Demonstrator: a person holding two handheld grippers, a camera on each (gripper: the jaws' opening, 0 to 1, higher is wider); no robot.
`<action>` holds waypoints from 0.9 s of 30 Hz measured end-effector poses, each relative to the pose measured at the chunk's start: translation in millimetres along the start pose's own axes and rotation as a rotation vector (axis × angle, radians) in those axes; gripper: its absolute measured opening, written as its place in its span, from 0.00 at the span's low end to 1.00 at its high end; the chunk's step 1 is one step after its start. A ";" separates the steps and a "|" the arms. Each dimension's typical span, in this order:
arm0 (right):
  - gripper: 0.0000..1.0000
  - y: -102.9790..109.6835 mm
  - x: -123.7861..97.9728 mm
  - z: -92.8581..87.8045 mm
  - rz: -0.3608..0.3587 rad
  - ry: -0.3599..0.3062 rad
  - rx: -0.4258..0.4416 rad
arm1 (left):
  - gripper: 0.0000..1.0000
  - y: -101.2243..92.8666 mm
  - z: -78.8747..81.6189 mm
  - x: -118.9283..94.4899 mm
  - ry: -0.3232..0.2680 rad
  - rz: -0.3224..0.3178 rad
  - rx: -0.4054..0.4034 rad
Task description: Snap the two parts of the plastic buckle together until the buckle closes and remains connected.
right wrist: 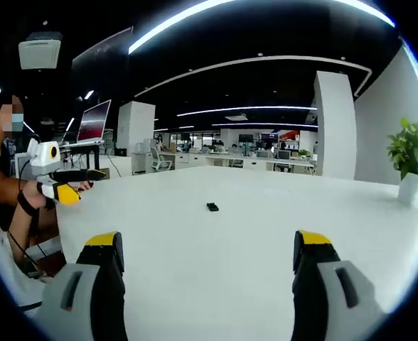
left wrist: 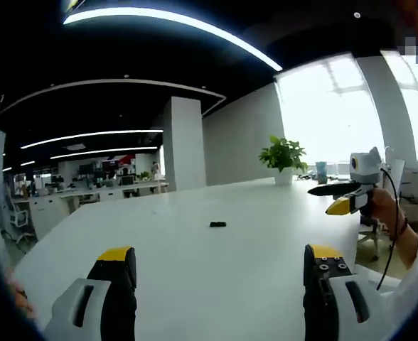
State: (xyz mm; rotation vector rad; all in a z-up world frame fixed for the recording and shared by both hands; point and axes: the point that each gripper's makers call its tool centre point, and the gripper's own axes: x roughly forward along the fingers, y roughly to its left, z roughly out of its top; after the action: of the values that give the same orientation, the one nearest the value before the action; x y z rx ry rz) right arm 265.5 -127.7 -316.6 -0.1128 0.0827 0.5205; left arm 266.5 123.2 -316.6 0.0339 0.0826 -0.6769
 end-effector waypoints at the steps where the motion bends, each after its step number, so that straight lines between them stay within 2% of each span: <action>1: 1.00 0.6 -2.7 0.2 -0.005 -0.001 -0.002 | 0.99 1.7 -1.0 -2.3 -0.010 0.010 -0.006; 8: 1.00 10.8 -13.3 5.7 -0.030 -0.017 -0.035 | 0.99 7.9 -5.9 -7.6 -0.016 0.052 -0.026; 11: 1.00 14.7 -12.9 1.2 -0.028 0.005 -0.049 | 0.99 5.6 -9.4 -7.3 -0.008 0.052 -0.028; 15: 1.00 16.1 -11.4 -2.0 -0.025 0.008 -0.041 | 0.99 3.4 -11.2 -7.6 -0.003 0.047 -0.027; 20: 1.00 13.8 -10.0 -5.5 -0.028 0.011 -0.032 | 0.99 10.9 -11.4 -8.7 -0.030 0.057 -0.071; 24: 1.00 12.9 -8.9 -7.8 -0.024 0.010 -0.021 | 0.99 16.7 -14.5 -9.2 -0.020 0.084 -0.062; 27: 1.00 12.2 -7.3 -10.3 -0.022 0.013 -0.017 | 0.99 14.8 -14.5 -8.7 -0.020 0.072 -0.073</action>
State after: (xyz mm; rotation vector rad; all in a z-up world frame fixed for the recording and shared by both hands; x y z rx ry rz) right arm 252.5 -122.1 -327.1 -0.1339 0.0895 0.4982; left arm 268.1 140.9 -330.2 -0.0400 0.0860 -0.6019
